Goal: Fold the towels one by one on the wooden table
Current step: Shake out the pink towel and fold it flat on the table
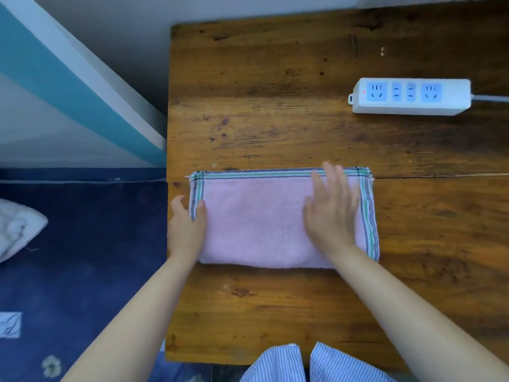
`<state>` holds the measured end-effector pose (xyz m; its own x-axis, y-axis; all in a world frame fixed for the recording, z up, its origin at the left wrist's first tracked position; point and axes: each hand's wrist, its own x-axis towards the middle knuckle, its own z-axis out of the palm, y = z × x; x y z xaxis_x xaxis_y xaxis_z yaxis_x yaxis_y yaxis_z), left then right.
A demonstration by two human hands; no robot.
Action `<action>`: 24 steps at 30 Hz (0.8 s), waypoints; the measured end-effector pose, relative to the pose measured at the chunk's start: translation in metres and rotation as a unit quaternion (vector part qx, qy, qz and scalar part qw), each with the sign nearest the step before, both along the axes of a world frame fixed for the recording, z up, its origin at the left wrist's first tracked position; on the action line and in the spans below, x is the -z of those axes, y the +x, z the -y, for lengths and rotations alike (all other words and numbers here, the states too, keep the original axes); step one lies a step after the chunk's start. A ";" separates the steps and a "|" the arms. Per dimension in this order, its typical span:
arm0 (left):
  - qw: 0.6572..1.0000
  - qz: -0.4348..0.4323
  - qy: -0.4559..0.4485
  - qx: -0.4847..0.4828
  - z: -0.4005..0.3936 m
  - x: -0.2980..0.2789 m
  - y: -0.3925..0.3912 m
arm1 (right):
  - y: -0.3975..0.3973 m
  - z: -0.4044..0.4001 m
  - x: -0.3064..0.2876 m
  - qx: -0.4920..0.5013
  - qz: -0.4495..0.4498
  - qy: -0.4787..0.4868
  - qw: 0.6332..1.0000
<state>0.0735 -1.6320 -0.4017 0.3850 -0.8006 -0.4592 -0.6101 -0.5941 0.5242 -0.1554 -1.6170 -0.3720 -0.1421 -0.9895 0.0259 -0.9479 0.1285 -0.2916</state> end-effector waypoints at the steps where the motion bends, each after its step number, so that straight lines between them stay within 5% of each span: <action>1: 1.000 0.000 0.009 0.003 -0.010 0.001 0.001 | 0.015 -0.001 0.001 -0.044 0.003 0.036 0.998; 5: 1.000 0.011 0.017 0.015 -0.034 0.004 0.012 | 0.054 -0.007 0.030 -0.130 0.033 0.192 0.972; 10: 0.999 0.014 -0.002 0.052 -0.031 0.008 0.020 | 0.060 -0.008 0.048 -0.120 0.019 0.164 0.979; 15: 0.973 0.165 0.015 0.163 -0.035 0.013 0.025 | 0.056 -0.010 0.049 -0.106 0.009 0.142 0.984; 18: 0.973 0.190 0.019 0.132 -0.039 0.007 0.015 | 0.054 -0.009 0.044 -0.110 0.027 0.140 0.984; 21: 0.968 0.198 -0.098 0.120 -0.036 -0.005 0.004 | 0.053 -0.018 0.032 -0.100 0.047 0.088 0.990; 24: 0.918 0.206 -0.224 0.256 -0.033 -0.006 -0.024 | 0.049 -0.033 0.032 -0.083 -0.002 0.070 0.994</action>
<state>0.0499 -1.5995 -0.3958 -0.0267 -0.9978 0.0605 -0.9501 0.0442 0.3087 -0.1064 -1.5837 -0.4036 0.0236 -0.9933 -0.1129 -0.9604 0.0089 -0.2785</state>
